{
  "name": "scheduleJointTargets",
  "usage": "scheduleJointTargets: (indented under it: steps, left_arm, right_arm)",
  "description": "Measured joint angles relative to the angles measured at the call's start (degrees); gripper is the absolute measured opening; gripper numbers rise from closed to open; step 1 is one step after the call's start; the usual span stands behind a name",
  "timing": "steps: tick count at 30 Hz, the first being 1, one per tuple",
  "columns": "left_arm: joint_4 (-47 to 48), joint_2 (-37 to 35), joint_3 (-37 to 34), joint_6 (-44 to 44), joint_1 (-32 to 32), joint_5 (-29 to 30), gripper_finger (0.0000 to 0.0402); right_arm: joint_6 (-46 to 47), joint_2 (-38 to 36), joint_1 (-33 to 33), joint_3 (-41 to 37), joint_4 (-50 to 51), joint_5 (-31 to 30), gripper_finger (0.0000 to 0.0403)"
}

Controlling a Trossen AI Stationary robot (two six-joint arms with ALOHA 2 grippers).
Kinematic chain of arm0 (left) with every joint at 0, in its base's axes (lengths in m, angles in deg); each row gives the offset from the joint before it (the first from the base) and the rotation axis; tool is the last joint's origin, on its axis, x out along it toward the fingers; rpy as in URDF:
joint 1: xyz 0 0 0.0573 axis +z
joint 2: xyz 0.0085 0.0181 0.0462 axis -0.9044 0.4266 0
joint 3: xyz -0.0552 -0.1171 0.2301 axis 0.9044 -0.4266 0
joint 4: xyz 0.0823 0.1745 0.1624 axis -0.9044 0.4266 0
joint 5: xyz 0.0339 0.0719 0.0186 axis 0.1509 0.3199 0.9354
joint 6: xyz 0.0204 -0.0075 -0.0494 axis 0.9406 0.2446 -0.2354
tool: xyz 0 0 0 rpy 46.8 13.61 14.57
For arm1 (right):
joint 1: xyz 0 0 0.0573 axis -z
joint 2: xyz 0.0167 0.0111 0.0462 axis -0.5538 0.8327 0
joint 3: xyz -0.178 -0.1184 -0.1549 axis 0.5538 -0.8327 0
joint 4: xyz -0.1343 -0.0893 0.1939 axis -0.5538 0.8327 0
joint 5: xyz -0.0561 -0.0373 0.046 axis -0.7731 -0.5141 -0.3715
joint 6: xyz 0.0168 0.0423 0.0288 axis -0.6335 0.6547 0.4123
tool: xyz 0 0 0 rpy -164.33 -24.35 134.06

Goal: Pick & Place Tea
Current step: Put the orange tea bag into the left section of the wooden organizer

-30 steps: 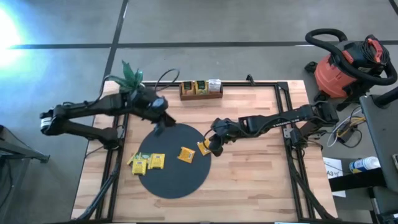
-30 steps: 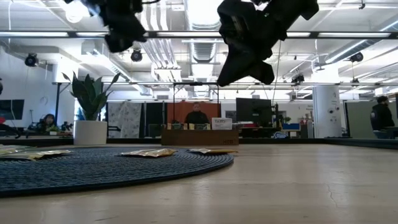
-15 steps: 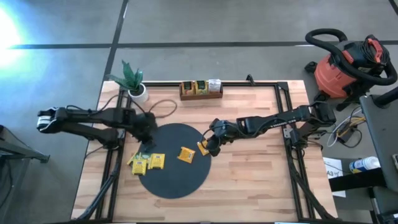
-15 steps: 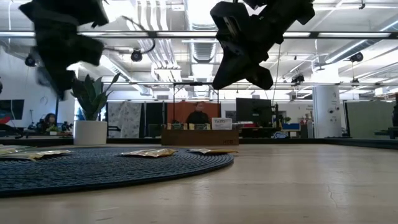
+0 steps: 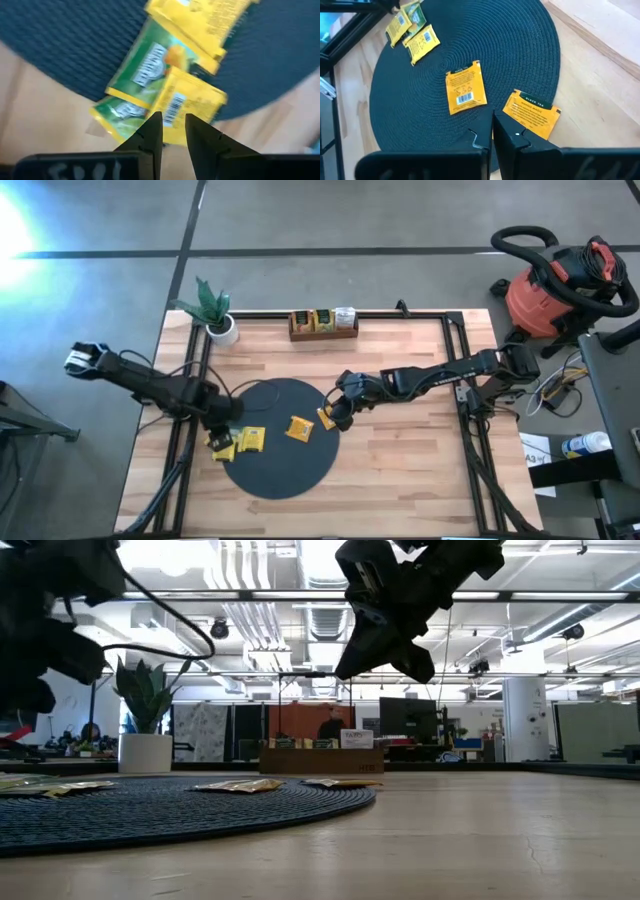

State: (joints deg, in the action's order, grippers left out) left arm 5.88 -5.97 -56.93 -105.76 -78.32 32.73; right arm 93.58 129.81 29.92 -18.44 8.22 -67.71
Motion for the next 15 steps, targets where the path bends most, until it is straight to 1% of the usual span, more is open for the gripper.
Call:
scheduleJointTargets:
  steps: [4, 7, 12, 15]
  left_arm:
    - [-0.3, 0.0, -0.5, -3.2, -0.8, 4.3, 0.0083]
    - [-1.0, 0.0, -0.5, -3.6, -0.8, 4.7, 0.0096]
    - [-1.0, 0.0, -0.7, -4.8, -0.8, 4.7, 0.0134]
    - [-1.0, 0.1, -1.8, -6.0, -0.8, 4.6, 0.0149]
  right_arm:
    - [-0.3, 0.0, 0.1, 0.0, 0.0, -0.2, 0.0013]
    - [-0.4, 0.0, 0.3, 0.0, 0.1, -0.2, 0.0013]
    - [-0.4, 0.0, 0.6, 0.0, 0.1, -0.2, 0.0013]
    - [-0.4, 0.0, 0.6, 0.0, 0.0, -0.2, 0.0013]
